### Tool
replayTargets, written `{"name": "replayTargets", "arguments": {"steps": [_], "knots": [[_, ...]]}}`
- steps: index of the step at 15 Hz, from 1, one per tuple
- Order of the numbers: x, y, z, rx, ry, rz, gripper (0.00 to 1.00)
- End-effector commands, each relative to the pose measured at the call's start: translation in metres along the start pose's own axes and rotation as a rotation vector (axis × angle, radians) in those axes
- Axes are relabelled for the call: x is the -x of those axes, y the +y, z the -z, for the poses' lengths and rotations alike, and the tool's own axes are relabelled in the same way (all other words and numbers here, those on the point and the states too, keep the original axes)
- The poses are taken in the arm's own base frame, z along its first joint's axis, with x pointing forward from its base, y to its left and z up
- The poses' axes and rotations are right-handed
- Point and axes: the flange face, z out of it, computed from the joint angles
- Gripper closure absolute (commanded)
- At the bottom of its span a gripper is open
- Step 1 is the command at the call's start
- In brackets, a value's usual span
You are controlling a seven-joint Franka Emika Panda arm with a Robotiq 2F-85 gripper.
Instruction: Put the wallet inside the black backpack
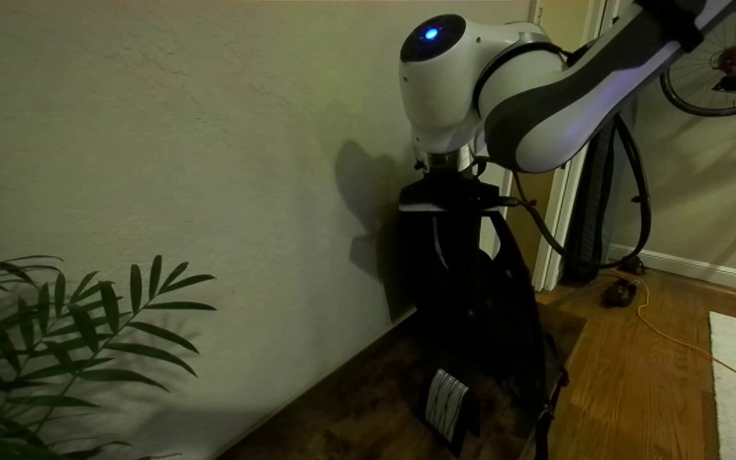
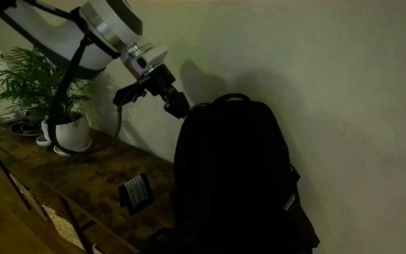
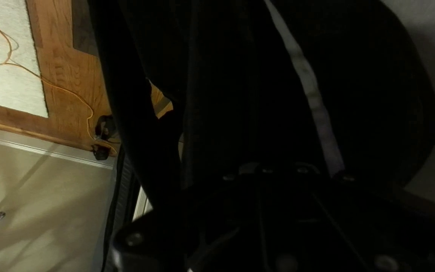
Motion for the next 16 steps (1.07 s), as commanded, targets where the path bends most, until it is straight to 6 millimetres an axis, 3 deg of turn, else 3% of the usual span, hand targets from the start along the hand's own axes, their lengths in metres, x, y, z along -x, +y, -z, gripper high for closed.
{"name": "replayTargets", "arguments": {"steps": [1, 11, 16], "knots": [[0.005, 0.004, 0.007, -0.030, -0.027, 0.028, 0.99], [0.024, 0.003, 0.005, -0.049, -0.129, 0.154, 0.99], [0.045, 0.002, 0.007, -0.056, -0.210, 0.249, 0.99]]}}
